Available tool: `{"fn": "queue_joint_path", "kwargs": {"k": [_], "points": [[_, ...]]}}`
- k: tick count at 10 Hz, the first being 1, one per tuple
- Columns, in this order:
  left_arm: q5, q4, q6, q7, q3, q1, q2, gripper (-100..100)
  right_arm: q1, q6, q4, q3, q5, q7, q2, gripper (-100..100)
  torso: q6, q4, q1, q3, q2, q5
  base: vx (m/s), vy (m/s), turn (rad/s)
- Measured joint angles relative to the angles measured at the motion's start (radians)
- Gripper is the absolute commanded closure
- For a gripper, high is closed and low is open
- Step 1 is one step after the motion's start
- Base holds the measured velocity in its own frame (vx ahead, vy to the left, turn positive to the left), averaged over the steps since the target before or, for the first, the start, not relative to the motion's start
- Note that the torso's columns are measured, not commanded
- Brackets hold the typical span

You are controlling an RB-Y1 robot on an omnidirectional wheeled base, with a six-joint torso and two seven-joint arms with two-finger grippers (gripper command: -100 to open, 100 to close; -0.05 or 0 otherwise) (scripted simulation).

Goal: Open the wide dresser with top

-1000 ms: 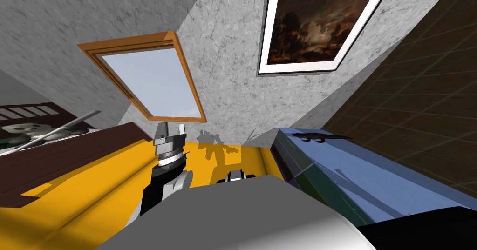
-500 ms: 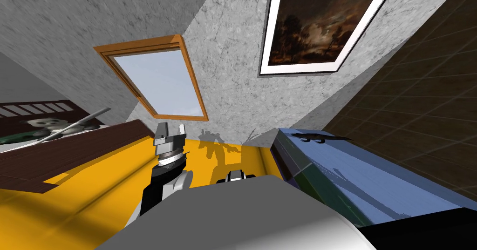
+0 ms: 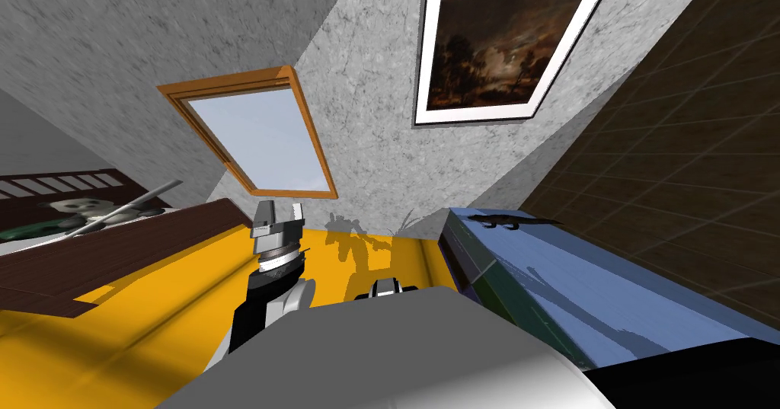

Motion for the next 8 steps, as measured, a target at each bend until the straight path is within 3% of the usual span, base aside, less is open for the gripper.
{"fn": "queue_joint_path", "kwargs": {"k": [5, 6, 8], "points": [[0.000, 0.000, 0.000, 0.000, 0.000, 0.000, 0.000, 0, -0.010, -0.003, -0.006, -0.004, -0.007, 0.017, -0.002, 100, 0.000, 0.001, -0.004, 0.002, 0.002, -0.001, 0.036, 0.176, 0.001], [0.000, 0.000, 0.000, 0.000, 0.000, 0.000, 0.000, 0, -0.010, -0.004, -0.006, -0.004, -0.007, 0.017, -0.001, -100, 0.000, 0.001, -0.011, 0.003, 0.004, -0.003, -0.011, -0.089, -0.007], [0.000, 0.000, 0.000, 0.000, 0.000, 0.000, 0.000, 0, -0.007, -0.007, -0.008, -0.003, -0.006, 0.016, -0.005, -100, 0.000, 0.001, -0.017, 0.003, 0.005, -0.005, -0.006, -0.191, 0.003]]}}
